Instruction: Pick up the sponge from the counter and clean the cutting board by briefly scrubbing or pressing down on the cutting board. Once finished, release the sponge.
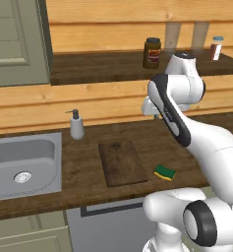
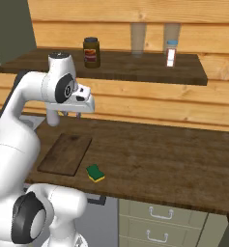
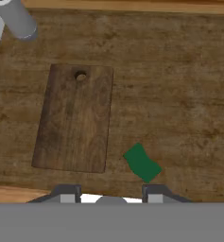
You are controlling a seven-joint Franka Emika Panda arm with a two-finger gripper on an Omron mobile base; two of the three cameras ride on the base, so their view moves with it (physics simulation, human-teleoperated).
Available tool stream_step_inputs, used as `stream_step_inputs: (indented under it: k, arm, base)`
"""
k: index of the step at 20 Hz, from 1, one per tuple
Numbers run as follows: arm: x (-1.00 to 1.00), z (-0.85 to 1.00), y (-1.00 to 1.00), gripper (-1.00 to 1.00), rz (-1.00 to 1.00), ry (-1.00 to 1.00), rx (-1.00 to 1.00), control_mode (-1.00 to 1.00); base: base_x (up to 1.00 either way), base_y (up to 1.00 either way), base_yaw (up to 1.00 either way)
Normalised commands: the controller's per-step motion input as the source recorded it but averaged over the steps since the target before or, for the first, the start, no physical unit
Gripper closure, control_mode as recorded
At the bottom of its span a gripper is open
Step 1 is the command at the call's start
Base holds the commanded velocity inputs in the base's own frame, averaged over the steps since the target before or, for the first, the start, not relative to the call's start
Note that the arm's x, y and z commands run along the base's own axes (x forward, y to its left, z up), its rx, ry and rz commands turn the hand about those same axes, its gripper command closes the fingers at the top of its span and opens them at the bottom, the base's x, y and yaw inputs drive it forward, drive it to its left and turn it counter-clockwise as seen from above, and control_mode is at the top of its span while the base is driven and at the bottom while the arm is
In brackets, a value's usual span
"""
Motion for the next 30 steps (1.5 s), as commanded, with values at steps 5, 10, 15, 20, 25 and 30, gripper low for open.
stream_step_inputs:
  k: [5,10,15,20,25,30]
  arm:
    - [-0.07,-0.47,-0.24,-1.0,-0.03,0.18,0.03,-1.0]
    - [0.0,-0.83,-0.2,-1.0,0.0,0.46,0.0,-1.0]
    - [0.18,-0.61,-0.07,-1.0,0.08,0.31,0.0,-1.0]
    - [0.66,-0.29,-0.15,-1.0,0.22,0.0,0.0,-1.0]
    - [0.17,-0.81,-0.03,-1.0,0.15,-0.11,-0.01,-1.0]
    - [-0.05,-0.44,-0.02,-1.0,0.11,-0.2,0.0,-1.0]
  base:
    - [0.0,0.0,0.0]
    - [0.0,0.0,0.0]
    - [0.0,0.0,0.0]
    - [0.0,0.0,0.0]
    - [0.0,0.0,0.0]
    - [0.0,0.0,0.0]
